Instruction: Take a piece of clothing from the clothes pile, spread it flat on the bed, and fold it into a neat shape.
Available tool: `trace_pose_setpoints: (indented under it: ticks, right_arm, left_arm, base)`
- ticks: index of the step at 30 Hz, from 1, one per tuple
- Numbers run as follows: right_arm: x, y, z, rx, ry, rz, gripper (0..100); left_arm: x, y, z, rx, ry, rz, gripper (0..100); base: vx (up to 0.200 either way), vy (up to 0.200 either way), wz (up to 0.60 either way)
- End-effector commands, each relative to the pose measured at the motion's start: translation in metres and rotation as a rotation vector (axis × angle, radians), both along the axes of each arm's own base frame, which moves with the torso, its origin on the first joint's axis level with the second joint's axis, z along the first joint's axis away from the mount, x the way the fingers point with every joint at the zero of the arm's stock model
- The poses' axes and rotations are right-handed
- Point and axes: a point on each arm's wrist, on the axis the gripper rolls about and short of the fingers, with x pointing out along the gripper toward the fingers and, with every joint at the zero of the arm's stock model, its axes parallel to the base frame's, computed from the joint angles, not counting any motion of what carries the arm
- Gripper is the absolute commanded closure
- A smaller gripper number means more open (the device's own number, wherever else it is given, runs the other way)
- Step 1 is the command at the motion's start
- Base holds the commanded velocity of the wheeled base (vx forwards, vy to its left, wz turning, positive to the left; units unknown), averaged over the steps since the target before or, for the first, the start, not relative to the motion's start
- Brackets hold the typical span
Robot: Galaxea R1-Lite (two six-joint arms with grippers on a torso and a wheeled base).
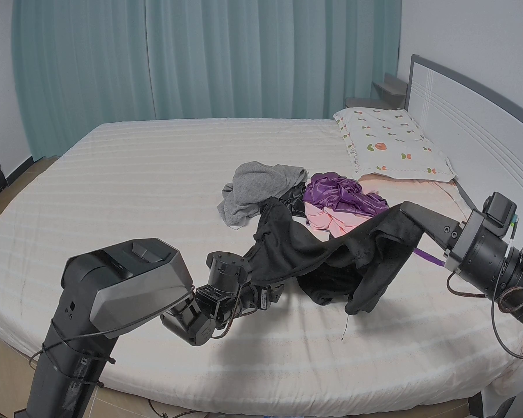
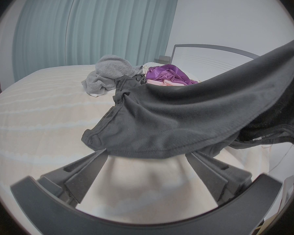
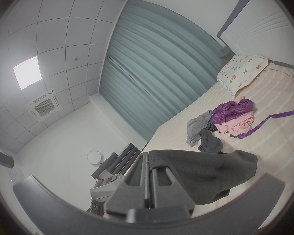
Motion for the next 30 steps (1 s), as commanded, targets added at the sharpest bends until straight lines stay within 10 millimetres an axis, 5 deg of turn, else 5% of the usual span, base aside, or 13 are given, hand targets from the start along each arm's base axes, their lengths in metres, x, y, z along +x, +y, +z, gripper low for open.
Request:
trace_pose_setpoints:
  ticks: [1,2,12,30]
  right_arm:
    - [0.002,0.001,0.000,-0.001,0.002,-0.001,100]
    - [0.002,0.001,0.000,-0.001,0.002,-0.001,100]
    - [0.005,-0.003,-0.004,-0.010,0.016,-0.023,100]
    - [0.062,-0.016,-0.036,-0.070,0.132,-0.179,100]
  left_arm:
    - [0.013,-0.005,-0.008,0.000,-0.004,0.007,0]
    - [0.017,-0.007,-0.008,-0.003,-0.010,0.007,100]
    - [0.023,-0.004,-0.006,-0.011,-0.030,0.087,100]
    - [-0.044,0.073,0.103,-0.146,0.025,0.301,100]
  base:
    - [0.000,0.000,0.00]
    - [0.000,0.000,0.00]
    - [0.000,0.000,0.00]
    - [0.000,0.000,0.00]
